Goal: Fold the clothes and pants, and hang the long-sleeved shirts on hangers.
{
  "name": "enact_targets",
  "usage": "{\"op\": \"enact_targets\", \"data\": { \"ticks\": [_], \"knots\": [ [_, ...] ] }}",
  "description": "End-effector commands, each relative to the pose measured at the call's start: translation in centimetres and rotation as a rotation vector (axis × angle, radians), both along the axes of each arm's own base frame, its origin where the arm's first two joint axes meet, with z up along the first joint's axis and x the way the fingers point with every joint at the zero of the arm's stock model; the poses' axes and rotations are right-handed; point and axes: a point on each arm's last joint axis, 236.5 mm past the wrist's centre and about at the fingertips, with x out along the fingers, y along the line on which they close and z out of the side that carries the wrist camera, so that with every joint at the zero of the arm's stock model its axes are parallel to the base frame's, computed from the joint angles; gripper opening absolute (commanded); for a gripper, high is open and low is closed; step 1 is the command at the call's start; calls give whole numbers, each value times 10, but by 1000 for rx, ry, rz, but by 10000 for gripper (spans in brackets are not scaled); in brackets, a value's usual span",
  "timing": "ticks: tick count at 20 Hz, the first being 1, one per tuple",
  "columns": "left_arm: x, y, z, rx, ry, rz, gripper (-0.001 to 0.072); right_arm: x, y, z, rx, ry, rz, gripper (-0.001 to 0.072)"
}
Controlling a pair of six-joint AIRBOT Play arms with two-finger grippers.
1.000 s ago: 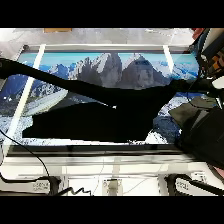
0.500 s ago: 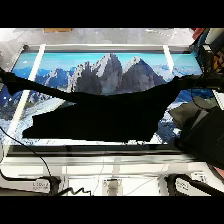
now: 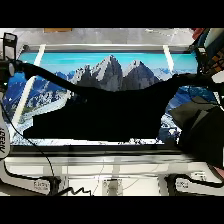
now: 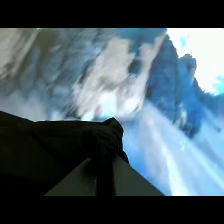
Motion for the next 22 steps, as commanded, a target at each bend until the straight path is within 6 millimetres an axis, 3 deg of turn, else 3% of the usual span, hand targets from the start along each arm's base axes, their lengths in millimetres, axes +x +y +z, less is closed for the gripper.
{"op": "enact_targets", "data": {
  "ticks": [1,3,4,5,6,7,10,11,12,13,16,17,20,22],
  "knots": [
    [18,-26,-8,1,-24,-60,9,33,-20,-30,53,-28,-130,29],
    [20,-26,-29,-5,18,-57,16,44,-29,-46,116,-22,-220,59],
    [19,-25,-42,-11,52,-50,108,46,-30,-51,133,-16,-242,258],
    [15,-22,-55,-16,92,-38,452,46,-31,-53,134,-12,-243,606],
    [11,-17,-65,-10,130,-23,699,45,-30,-53,132,-9,-240,706],
    [3,-10,-72,5,177,-3,702,44,-29,-51,130,-4,-232,697],
    [-27,9,-80,61,311,65,683,27,-16,-45,125,56,-169,690],
    [-40,14,-80,68,355,94,519,17,-12,-43,107,93,-136,645],
    [-52,20,-79,58,388,122,260,5,-5,-41,94,134,-96,538],
    [-63,27,-78,47,413,150,28,-8,2,-40,87,174,-54,483],
    [-100,48,-87,4,521,244,9,-52,21,-37,70,304,73,96],
    [-113,52,-92,-30,561,272,8,-64,26,-35,65,334,112,28],
    [-142,47,-108,-184,648,316,7,-93,31,-28,51,401,155,27],
    [-155,57,-104,-210,650,373,6,-117,36,-31,48,443,166,26]
  ]
}}
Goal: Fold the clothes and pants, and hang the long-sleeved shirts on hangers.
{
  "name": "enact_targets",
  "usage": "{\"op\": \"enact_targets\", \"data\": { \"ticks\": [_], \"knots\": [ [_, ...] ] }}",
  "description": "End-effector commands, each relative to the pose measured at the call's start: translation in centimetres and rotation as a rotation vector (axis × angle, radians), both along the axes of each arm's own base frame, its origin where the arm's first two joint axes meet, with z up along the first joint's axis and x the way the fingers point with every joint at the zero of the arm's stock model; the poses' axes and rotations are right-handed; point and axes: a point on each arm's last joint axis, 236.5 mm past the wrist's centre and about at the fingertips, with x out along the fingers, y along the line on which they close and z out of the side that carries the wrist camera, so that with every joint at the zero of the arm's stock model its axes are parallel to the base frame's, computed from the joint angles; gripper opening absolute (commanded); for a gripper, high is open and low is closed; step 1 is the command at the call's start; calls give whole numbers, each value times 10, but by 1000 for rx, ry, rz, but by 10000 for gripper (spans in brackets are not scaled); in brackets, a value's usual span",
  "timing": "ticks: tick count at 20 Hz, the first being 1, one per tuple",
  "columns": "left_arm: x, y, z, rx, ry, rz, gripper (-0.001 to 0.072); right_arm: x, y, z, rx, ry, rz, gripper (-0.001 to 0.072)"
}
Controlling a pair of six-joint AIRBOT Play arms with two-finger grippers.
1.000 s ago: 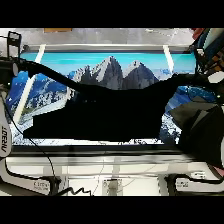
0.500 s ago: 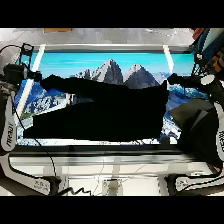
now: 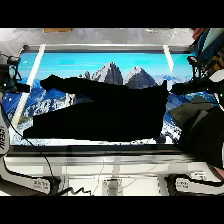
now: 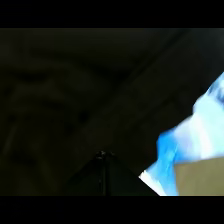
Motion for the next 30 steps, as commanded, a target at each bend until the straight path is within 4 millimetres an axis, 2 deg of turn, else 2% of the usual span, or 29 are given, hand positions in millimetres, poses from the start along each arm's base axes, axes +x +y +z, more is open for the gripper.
{"op": "enact_targets", "data": {
  "ticks": [1,4,7,9,10,11,12,13,15,18,20,21,23,26,27,28,30],
  "knots": [
    [-37,15,0,-49,64,133,6,-57,8,-9,-19,120,56,25],
    [-54,32,9,-36,75,181,7,-106,17,-36,-35,151,38,25],
    [-65,36,8,-50,84,246,6,-121,44,-61,-74,86,83,25],
    [-68,35,7,-68,63,317,7,-124,71,-80,-133,51,225,29],
    [-68,34,7,-72,63,322,7,-121,87,-85,-158,15,304,71],
    [-68,32,7,-73,64,318,7,-112,104,-85,-179,-48,362,312],
    [-68,30,6,-72,70,312,7,-99,121,-81,-194,-125,388,614],
    [-68,30,6,-72,79,303,7,-85,133,-75,-208,-199,393,656],
    [-69,30,5,-64,99,265,7,-63,142,-72,-185,-255,285,617],
    [-74,27,-8,-78,134,249,8,-67,133,-109,-203,-134,234,616],
    [-73,14,-25,-135,142,236,8,-68,129,-130,-215,-82,222,614],
    [-71,5,-33,-172,142,228,8,-67,125,-137,-240,-75,233,605],
    [-69,-4,-42,-206,141,218,8,-61,109,-149,-299,-58,182,533],
    [-66,-5,-42,-205,135,212,8,-49,86,-154,-400,-58,142,522],
    [-67,-5,-42,-205,136,212,8,-45,81,-155,-422,-61,136,485],
    [-67,-5,-42,-205,136,212,8,-42,77,-155,-443,-58,129,393],
    [-67,-5,-42,-205,136,212,9,-39,72,-152,-468,-46,121,103]
  ]
}}
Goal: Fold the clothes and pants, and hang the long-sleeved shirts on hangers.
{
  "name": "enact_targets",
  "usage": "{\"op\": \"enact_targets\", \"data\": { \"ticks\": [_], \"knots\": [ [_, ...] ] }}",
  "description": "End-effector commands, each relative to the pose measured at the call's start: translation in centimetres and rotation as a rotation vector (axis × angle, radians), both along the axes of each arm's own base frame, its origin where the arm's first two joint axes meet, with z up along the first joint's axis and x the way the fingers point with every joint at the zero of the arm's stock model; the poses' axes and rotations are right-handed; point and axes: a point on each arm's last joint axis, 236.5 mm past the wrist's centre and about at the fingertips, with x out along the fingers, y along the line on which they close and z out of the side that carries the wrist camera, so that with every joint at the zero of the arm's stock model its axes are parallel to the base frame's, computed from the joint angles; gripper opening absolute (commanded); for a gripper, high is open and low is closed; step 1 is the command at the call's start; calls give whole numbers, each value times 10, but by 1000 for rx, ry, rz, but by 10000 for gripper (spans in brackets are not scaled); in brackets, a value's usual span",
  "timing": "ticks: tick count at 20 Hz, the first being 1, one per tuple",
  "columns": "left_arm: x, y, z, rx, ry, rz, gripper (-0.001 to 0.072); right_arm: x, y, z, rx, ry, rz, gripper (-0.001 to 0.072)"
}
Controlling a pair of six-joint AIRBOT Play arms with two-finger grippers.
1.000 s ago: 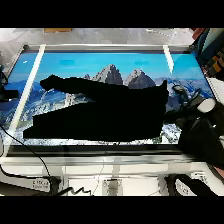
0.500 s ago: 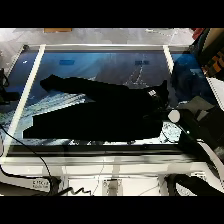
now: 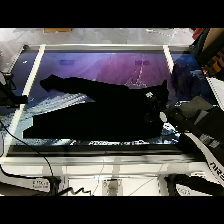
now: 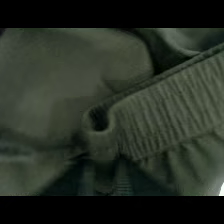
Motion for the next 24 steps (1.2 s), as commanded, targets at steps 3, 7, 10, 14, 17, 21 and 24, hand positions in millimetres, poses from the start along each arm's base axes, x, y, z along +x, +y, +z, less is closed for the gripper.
{"op": "enact_targets", "data": {
  "ticks": [3,7,10,14,17,21,24],
  "knots": [
    [2,-2,-2,-8,-8,-3,8,12,-18,16,-83,12,-47,27],
    [2,-1,-2,-8,-8,-2,8,16,-25,64,-64,-18,-127,26],
    [4,-2,-1,-9,-16,-4,8,-1,-40,98,-10,-35,-227,25],
    [23,-25,-5,-109,-99,-7,9,-58,-80,125,41,-38,-395,26],
    [58,-73,-8,-324,-236,5,9,-128,-97,113,30,49,-464,26],
    [109,-158,0,-608,-404,-124,346,-176,-102,108,66,34,-549,27],
    [147,-225,6,-756,-522,-195,620,-175,-103,121,105,-45,-576,28]
  ]
}}
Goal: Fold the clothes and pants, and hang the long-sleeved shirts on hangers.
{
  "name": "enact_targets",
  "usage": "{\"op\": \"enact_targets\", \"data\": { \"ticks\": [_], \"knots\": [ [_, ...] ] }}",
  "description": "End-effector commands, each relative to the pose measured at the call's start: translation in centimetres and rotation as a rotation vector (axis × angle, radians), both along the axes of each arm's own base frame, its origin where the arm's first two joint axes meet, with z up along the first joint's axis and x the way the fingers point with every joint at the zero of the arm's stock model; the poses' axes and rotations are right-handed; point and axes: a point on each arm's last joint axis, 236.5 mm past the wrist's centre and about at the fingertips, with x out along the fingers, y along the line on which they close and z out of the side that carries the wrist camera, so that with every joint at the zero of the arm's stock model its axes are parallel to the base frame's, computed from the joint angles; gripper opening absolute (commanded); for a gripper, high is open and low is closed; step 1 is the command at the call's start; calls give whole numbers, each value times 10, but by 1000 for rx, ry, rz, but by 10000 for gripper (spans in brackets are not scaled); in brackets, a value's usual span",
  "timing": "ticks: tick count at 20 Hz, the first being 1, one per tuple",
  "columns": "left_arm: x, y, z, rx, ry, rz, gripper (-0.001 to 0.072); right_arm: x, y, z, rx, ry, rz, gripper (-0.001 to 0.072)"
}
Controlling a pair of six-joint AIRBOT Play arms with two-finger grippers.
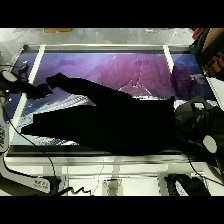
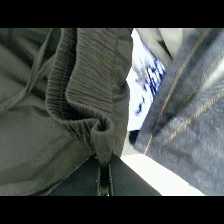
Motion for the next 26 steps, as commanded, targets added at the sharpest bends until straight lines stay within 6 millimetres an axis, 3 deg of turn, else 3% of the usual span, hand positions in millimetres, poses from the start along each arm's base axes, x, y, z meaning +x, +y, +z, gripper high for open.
{"op": "enact_targets", "data": {
  "ticks": [1,4,7,9,12,17,19,24,25,26],
  "knots": [
    [50,-87,17,-223,-191,-55,715,-11,-3,6,18,-60,-46,28],
    [73,-139,4,-189,-266,-86,716,-1,-2,9,20,-96,-38,28],
    [75,-164,-20,11,-288,-175,716,3,-1,11,21,-113,-34,27],
    [70,-159,-35,110,-226,-107,715,5,-1,12,22,-121,-33,28],
    [74,-150,-36,162,-212,-13,692,14,1,18,26,-168,-24,27],
    [81,-145,-60,118,-107,82,691,18,2,20,30,-184,-20,27],
    [84,-146,-70,119,-86,84,638,18,2,20,30,-184,-20,27],
    [82,-146,-98,93,-16,148,634,18,2,20,30,-184,-20,28],
    [83,-146,-97,93,-23,148,615,18,2,20,30,-184,-20,28],
    [85,-142,-96,103,-29,149,547,18,2,20,30,-183,-20,28]
  ]
}}
